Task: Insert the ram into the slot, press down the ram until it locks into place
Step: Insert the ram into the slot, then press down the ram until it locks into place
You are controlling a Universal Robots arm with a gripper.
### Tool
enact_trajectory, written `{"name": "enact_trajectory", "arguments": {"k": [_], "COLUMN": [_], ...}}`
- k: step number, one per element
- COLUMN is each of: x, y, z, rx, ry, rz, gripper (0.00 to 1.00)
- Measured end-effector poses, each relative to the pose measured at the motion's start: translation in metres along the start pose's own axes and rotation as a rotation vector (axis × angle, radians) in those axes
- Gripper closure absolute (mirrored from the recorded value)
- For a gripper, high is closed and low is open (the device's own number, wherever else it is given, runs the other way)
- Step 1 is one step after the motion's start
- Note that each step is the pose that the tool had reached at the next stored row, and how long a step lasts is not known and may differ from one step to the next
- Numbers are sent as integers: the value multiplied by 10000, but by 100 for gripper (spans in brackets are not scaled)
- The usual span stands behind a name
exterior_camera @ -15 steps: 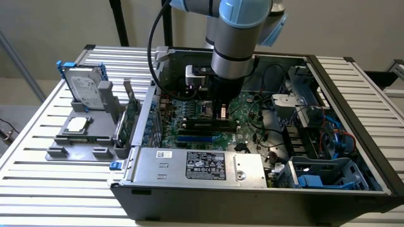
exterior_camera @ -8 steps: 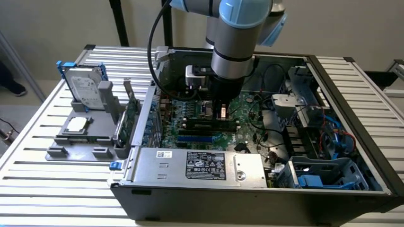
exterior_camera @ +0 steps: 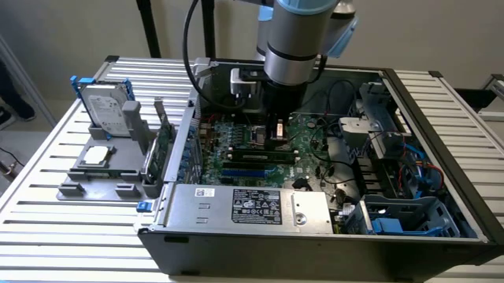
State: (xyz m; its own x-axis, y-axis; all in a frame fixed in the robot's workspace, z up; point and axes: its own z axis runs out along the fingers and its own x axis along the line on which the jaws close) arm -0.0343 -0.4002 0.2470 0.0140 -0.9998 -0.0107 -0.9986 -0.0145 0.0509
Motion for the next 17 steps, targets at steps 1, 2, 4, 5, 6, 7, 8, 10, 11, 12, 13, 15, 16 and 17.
{"name": "enact_trajectory", "arguments": {"k": [1,2,4,5,6,7,8,10,11,12,13,15,16,17], "x": [0,-1,-1,-1,0,0,0,0,0,0,0,0,0,0], "y": [4,4,4,4,5,5,5,4,5,5,5,5,5,5], "z": [-11,-13,-13,-13,-13,-14,-14,-14,-14,-14,-14,-14,-14,-14], "rx": [1,1,0,0,0,0,0,0,-1,-1,-1,-1,-1,-1], "ry": [-2,-4,-5,-4,-4,-3,-3,-3,-3,-3,-3,-3,-3,-3], "rz": [1,1,-1,-1,0,0,0,0,0,0,0,0,0,0], "gripper": [81,87,89,89,89,89,89,89,89,89,89,89,89,89]}}
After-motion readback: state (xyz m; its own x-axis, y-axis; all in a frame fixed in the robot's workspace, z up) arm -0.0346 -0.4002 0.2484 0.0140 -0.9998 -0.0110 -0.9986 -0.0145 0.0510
